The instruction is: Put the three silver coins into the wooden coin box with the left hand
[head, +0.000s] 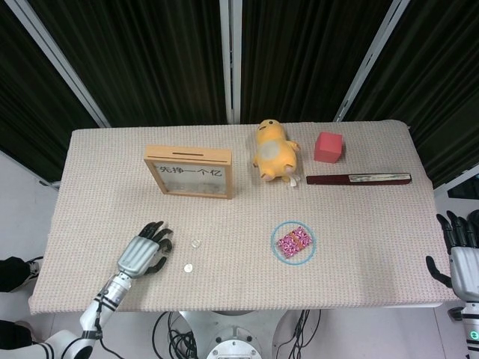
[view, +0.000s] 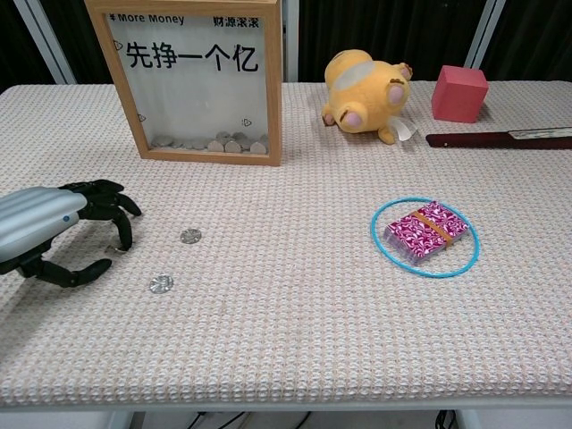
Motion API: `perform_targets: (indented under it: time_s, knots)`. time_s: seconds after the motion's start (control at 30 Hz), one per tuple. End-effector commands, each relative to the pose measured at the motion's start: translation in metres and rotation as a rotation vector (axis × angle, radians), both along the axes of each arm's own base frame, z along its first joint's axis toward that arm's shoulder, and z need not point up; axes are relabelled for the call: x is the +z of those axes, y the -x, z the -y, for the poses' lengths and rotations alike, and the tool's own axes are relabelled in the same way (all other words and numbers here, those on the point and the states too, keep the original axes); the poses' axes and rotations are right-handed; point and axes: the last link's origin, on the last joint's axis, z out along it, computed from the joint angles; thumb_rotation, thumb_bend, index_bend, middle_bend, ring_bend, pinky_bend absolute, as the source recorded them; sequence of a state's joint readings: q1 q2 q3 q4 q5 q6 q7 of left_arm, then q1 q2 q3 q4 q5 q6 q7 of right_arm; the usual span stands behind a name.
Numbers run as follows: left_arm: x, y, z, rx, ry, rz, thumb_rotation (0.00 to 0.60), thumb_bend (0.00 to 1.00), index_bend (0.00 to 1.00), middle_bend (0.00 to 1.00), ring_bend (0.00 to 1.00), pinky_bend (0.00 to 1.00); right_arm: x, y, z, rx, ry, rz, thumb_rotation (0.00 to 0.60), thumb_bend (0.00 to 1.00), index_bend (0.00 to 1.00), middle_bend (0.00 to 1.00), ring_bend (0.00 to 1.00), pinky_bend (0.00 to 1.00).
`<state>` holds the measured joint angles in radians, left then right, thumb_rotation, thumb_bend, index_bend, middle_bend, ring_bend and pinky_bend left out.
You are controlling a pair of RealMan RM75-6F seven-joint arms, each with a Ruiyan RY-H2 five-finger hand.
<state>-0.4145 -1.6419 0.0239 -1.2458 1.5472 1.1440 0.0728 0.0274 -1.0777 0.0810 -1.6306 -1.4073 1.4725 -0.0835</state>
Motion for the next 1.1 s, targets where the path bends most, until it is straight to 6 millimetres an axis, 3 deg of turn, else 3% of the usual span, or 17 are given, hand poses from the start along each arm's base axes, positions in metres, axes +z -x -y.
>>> perform_targets:
  time_s: [0.03, 0.5, 0.87, 1.1]
  knots:
    - [0.000, 0.000, -0.001, -0.003, -0.005, -0.004, 0.600, 0.29, 0.40, 0.17, 0.03, 0.09, 0.000, 0.000, 0.000, -0.001, -0.001, 0.001, 0.600, 0.30, 0.00, 0.00, 0.00, 0.00]
    - [-0.007, 0.000, -0.008, -0.046, -0.088, 0.029, 0.600, 0.29, 0.52, 0.26, 0.08, 0.12, -0.001, 0.001, -0.001, -0.004, -0.016, 0.014, 0.600, 0.30, 0.00, 0.00, 0.00, 0.00]
    - [-0.007, 0.003, -0.011, -0.053, -0.123, 0.038, 0.600, 0.29, 0.52, 0.28, 0.09, 0.12, -0.001, 0.002, -0.001, -0.007, -0.018, 0.021, 0.600, 0.30, 0.00, 0.00, 0.00, 0.00]
    - [-0.007, 0.004, -0.011, -0.040, -0.122, 0.025, 0.600, 0.36, 0.56, 0.28, 0.09, 0.12, -0.001, 0.002, 0.000, -0.006, -0.019, 0.020, 0.600, 0.30, 0.00, 0.00, 0.00, 0.00]
